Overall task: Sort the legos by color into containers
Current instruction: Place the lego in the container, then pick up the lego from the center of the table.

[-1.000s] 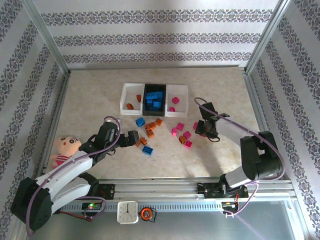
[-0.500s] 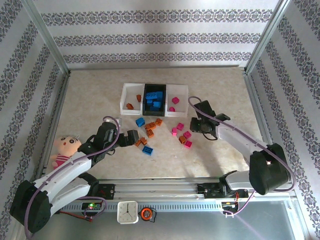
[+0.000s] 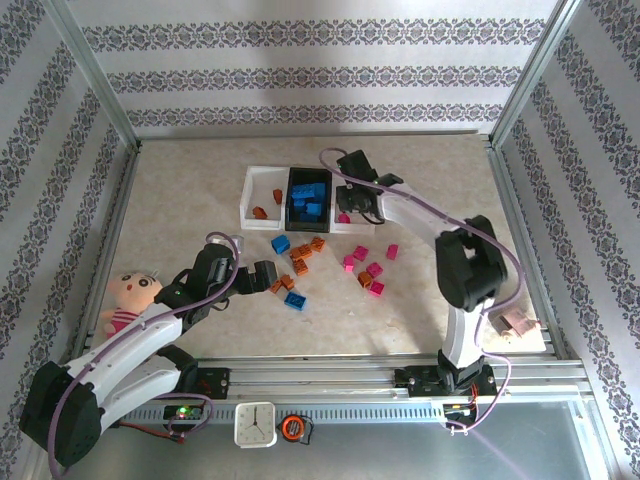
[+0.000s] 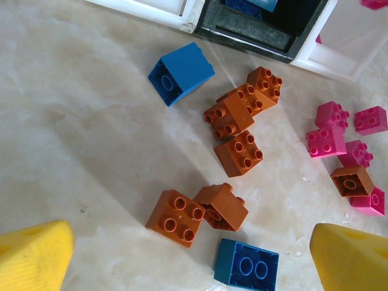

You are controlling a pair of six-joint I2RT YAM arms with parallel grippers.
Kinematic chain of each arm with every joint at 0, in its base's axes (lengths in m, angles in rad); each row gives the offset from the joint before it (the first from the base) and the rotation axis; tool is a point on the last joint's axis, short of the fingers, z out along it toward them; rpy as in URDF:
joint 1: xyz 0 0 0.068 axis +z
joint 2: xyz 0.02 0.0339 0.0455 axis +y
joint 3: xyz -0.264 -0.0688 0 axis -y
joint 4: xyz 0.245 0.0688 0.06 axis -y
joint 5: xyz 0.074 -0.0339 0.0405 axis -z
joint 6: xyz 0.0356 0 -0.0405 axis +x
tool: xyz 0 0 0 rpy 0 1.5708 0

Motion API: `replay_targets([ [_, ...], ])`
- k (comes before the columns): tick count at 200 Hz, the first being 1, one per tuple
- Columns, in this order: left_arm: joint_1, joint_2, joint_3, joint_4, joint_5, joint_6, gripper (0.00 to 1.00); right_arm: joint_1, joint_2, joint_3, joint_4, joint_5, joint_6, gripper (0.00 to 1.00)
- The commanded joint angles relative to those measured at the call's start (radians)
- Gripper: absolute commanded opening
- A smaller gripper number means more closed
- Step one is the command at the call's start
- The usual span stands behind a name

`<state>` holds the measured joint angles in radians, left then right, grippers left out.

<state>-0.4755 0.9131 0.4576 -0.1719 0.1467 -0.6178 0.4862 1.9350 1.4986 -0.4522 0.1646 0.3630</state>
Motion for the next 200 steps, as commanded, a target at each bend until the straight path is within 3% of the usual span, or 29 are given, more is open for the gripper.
replay_targets([
  [1,0.017,-0.026,0.025,-0.040,-0.004,0.022,1.00,-0.019,0.076,0.104,-0.045,0.048,-0.019,0.29],
  [35,0.018,-0.042,0.019,-0.042,-0.007,0.020,1.00,-0.027,0.103,0.157,-0.065,0.024,-0.012,0.56],
  [53,0.018,-0.045,0.022,-0.042,-0.008,0.024,1.00,-0.022,0.049,0.134,-0.061,0.021,-0.011,0.64],
  [99,0.018,-0.021,0.034,0.002,0.027,0.048,1.00,-0.004,-0.222,-0.111,-0.029,0.010,0.036,0.67],
  [125,0.006,0.108,0.106,0.046,0.092,0.058,0.89,-0.011,-0.388,-0.311,-0.001,0.021,0.083,0.67],
  [160,-0.117,0.347,0.254,0.118,0.076,0.084,0.84,-0.061,-0.566,-0.537,0.016,-0.005,0.143,0.67],
  [200,-0.255,0.650,0.487,0.134,0.054,0.122,0.78,-0.097,-0.706,-0.664,-0.007,0.000,0.158,0.67],
])
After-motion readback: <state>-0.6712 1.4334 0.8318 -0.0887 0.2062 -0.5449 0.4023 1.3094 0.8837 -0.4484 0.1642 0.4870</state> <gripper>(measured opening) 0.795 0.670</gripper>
